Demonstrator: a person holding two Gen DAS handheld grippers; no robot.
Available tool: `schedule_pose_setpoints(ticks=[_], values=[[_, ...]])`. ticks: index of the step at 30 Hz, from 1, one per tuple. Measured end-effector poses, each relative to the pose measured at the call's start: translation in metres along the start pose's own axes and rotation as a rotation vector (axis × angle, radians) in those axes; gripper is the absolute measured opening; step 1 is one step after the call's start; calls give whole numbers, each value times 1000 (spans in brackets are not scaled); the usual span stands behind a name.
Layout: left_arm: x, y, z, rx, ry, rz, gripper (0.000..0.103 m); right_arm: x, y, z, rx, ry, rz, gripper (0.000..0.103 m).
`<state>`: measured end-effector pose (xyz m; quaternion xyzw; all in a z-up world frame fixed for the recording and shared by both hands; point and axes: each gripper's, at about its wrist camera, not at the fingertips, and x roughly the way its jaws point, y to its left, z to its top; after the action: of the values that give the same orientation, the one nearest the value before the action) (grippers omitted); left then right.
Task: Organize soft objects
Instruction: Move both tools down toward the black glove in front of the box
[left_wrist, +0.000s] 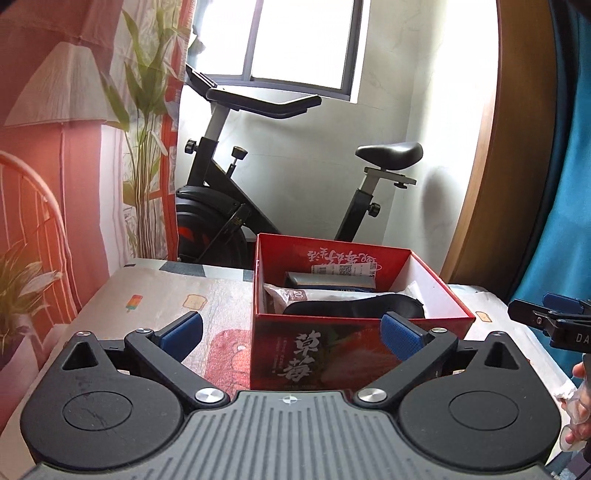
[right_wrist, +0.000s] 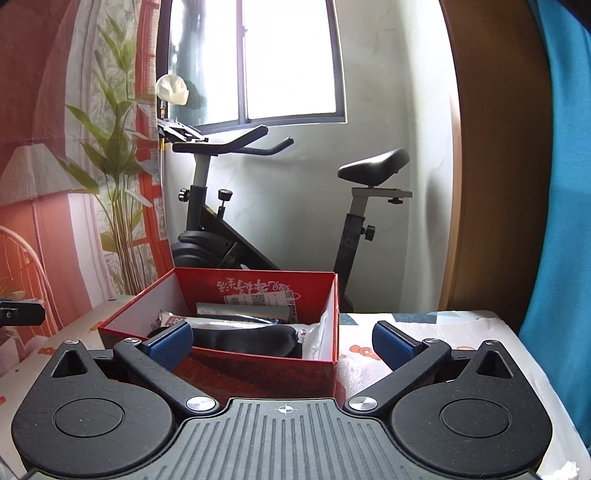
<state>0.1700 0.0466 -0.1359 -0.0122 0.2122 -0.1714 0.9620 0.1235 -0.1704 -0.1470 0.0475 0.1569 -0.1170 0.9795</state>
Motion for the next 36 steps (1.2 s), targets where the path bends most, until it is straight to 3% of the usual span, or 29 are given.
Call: schedule_pose_setpoints(ticks=[9, 15, 20, 28, 34, 36], values=[[-51, -1, -45, 6, -84, 72, 103, -64, 23, -36, -37, -55, 11, 103], [-54, -1, -62, -1, -16, 57, 103, -83, 42, -65, -99, -37, 14, 103], [-51, 1, -69, 13, 12, 48, 103, -80, 46, -95, -79, 33, 24, 103], [-39, 2, -85, 58, 54, 53, 103, -62, 43, -109, -52, 101, 39, 102], [-23, 7, -94, 33, 121, 35, 103, -48, 44, -120, -44, 168, 82, 91], [-16, 8, -98, 28, 151, 23, 103, -43, 45, -124, -49, 190, 102, 82]])
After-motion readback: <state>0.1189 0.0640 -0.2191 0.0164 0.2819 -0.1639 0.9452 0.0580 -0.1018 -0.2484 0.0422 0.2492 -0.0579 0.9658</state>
